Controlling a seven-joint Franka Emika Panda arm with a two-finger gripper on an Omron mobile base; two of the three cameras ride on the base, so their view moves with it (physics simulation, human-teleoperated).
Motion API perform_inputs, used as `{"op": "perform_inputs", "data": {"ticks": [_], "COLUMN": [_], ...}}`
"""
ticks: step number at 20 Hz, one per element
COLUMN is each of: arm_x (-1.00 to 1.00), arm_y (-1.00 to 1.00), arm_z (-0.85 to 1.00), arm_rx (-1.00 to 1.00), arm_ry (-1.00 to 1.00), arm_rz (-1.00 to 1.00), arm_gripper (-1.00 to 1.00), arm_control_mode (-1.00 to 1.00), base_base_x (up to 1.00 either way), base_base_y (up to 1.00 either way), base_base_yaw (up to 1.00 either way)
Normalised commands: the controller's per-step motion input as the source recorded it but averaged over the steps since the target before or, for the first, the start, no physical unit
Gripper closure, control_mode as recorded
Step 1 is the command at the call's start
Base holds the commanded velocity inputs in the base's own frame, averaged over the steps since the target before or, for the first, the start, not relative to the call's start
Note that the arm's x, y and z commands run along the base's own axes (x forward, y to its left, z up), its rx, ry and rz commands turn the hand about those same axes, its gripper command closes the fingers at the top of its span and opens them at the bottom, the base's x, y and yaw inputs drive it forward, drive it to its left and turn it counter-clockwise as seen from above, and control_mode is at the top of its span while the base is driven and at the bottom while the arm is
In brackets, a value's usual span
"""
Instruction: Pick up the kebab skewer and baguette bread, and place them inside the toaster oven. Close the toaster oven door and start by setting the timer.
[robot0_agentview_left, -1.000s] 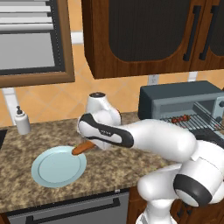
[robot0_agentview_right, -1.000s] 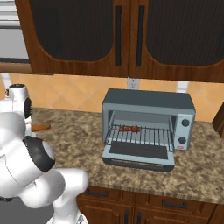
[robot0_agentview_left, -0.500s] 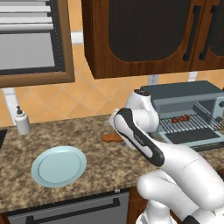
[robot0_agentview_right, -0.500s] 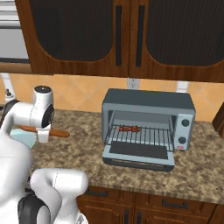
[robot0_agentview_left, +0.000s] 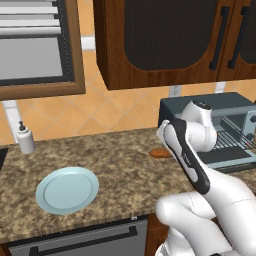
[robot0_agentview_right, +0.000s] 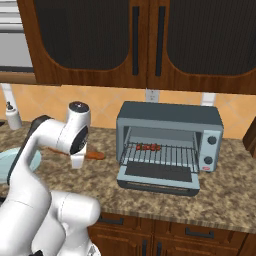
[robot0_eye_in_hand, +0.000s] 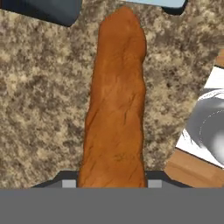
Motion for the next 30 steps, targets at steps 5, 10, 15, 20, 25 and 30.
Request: {"op": "perform_inputs", "data": {"ticks": [5, 10, 15, 20, 25, 30], "arm_x": [0.0, -0.03, -0.11, -0.01, 0.19, 0.44], "arm_y": [-0.98, -0.81, -0.67, -0.73, -0.73, -0.56], "arm_z": [0.2, 0.29, 0.02, 0.01, 0.0, 0.05], "arm_rx": [0.0, -0.01, -0.08, -0.07, -0.01, 0.0], "arm_ry": [-0.11, -0.18, -0.18, -0.13, 0.0, 0.0], "arm_rz": [-0.06, -0.05, -0.07, -0.1, -0.14, -0.13], "arm_gripper": [1.0, 1.0, 1.0, 1.0, 1.0, 1.0], "arm_control_mode": [-1.0, -1.0, -1.0, -1.0, -1.0, -1.0], "base_base_x": [0.0, 0.0, 0.0, 0.0, 0.0, 0.0], "base_base_y": [0.0, 0.0, 0.0, 0.0, 0.0, 0.0], "base_base_yaw": [0.0, 0.0, 0.0, 0.0, 0.0, 0.0]}}
